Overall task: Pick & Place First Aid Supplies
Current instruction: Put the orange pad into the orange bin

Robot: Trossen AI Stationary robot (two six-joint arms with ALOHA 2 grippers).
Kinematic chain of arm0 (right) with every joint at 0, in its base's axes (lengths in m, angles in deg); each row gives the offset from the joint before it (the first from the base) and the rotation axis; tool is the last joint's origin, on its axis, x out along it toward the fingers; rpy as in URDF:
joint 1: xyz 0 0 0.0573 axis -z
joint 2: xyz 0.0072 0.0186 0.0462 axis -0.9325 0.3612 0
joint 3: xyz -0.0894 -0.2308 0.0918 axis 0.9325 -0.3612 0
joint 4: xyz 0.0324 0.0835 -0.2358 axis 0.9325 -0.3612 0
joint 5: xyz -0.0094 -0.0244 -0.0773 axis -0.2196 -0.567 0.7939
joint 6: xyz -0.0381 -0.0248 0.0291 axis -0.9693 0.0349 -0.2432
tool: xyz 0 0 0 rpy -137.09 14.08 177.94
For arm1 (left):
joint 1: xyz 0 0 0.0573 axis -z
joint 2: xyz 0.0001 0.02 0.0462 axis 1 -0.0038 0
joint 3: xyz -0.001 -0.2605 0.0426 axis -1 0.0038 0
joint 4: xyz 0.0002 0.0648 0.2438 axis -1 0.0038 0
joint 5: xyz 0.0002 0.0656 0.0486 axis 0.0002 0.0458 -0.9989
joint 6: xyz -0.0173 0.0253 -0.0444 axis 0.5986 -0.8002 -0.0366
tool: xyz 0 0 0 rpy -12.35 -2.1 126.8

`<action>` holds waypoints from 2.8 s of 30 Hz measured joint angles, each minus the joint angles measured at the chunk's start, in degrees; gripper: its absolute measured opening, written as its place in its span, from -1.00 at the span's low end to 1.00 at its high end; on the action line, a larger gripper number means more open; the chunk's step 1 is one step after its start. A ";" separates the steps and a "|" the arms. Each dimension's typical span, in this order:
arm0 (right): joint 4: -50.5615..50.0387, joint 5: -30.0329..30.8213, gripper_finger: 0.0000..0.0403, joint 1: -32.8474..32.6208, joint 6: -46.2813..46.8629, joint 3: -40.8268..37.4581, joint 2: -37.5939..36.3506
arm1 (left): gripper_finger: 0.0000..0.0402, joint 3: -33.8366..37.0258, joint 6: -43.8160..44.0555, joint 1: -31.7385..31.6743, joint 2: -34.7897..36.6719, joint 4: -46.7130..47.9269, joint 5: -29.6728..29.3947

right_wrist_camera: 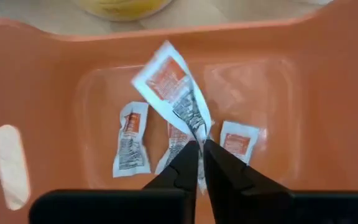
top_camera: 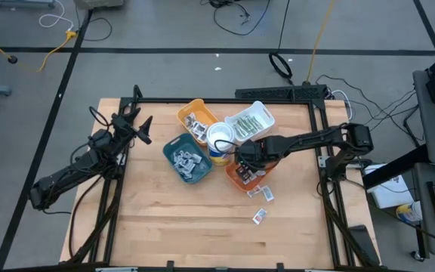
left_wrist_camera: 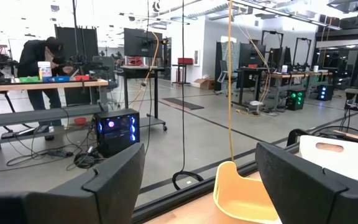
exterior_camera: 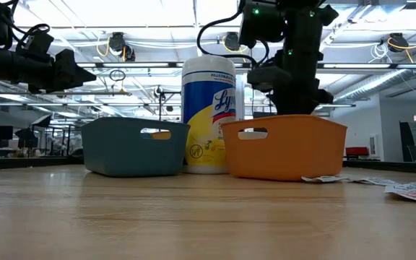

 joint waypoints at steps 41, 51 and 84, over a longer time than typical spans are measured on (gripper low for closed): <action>1.69 -8.42 -0.15 -16.23 -60.73 0.24 -8.41 | 0.53 0.00 0.00 0.00 0.00 0.00 0.00; 3.08 -8.42 -0.16 -26.00 -60.66 0.24 -8.41 | 0.53 0.00 0.00 0.01 0.00 0.00 0.00; 12.70 -2.17 -0.27 -32.98 -53.12 -5.79 6.43 | 0.53 0.00 0.00 0.01 0.00 0.00 0.00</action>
